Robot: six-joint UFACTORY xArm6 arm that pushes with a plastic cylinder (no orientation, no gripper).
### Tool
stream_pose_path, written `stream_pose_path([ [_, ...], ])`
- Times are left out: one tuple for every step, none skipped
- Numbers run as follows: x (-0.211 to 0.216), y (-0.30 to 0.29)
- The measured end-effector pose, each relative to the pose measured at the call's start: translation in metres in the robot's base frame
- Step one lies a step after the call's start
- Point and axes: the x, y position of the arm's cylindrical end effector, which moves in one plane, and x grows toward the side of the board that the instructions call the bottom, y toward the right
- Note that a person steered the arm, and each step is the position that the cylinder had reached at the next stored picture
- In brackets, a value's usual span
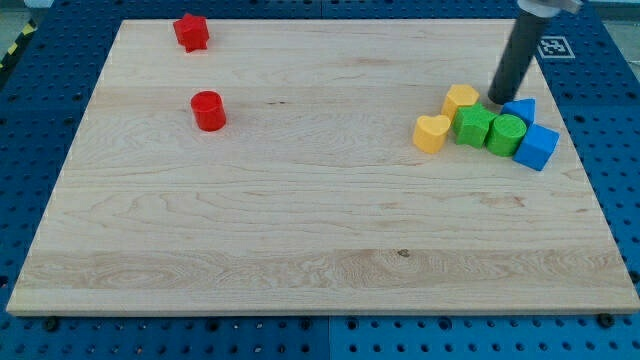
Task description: Push the blue blocks slightly downwards
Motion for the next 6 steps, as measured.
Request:
stream_pose_path([
  [0.017, 0.018],
  [0.035, 0.021],
  [0.05, 0.021],
  [0.062, 0.021],
  [0.079, 0.021],
  [0.085, 0.021],
])
